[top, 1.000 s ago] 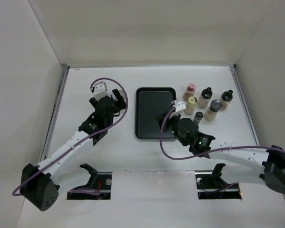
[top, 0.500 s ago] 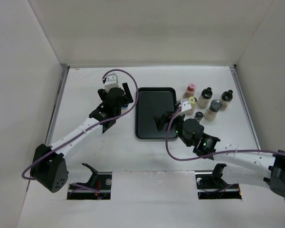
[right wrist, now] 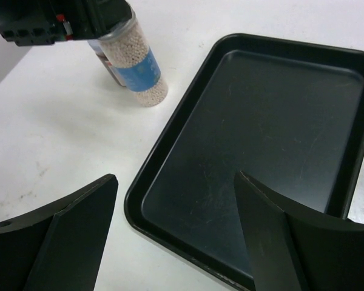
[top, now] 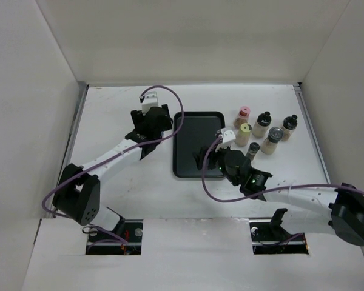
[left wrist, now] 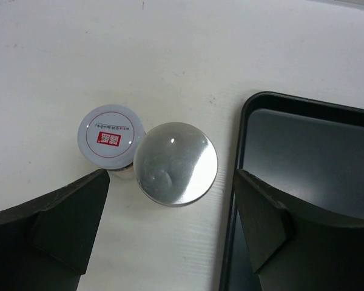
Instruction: Organize the condiment bottles
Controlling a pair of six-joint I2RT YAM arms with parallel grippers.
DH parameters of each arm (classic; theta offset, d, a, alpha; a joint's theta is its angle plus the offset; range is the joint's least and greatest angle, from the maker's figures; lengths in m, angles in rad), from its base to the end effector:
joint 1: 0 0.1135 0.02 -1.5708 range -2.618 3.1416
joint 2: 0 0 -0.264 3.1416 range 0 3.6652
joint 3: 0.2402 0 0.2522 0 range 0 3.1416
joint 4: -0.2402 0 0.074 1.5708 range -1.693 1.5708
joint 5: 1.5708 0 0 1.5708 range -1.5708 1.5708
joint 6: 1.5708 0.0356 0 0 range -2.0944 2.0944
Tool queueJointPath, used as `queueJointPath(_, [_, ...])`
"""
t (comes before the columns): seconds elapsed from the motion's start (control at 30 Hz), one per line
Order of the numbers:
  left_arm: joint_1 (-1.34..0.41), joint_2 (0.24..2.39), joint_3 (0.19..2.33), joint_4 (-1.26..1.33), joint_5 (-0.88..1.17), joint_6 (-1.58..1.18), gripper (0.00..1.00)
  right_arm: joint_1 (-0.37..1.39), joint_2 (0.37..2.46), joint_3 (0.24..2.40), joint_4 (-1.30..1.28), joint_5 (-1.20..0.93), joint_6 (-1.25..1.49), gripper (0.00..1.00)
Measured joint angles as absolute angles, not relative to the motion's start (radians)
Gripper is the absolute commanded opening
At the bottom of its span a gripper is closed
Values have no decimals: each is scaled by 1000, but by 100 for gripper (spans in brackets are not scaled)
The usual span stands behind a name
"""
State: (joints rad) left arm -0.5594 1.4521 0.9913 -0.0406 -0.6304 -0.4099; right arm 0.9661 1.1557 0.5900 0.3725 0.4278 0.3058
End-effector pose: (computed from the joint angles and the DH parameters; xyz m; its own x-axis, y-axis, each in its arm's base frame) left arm 0.2865 -0.1547 0.2711 -0.3699 -0.1482 -0.9172 -0.1710 0.9812 -0.0896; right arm 0.1582 0.2030 0.2540 -0.2598 0.1060 -0.9598 -0.4602 0.8603 0.2195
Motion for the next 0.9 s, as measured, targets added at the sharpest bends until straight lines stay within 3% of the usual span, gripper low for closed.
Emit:
queueJointPath(0.47, [-531, 1529, 1015, -25, -632, -399, 80, 929, 1224, 590, 377, 357, 311, 85])
queueJointPath(0.57, [-530, 1534, 1017, -12, -631, -397, 71, 929, 1224, 590, 379, 350, 311, 84])
queueJointPath(0.83, [-533, 1576, 1043, 13, -619, -388, 36, 910, 1223, 589, 386, 339, 311, 84])
queueJointPath(0.9, [-535, 1581, 1050, 12, -620, -388, 32, 901, 1221, 587, 394, 339, 314, 84])
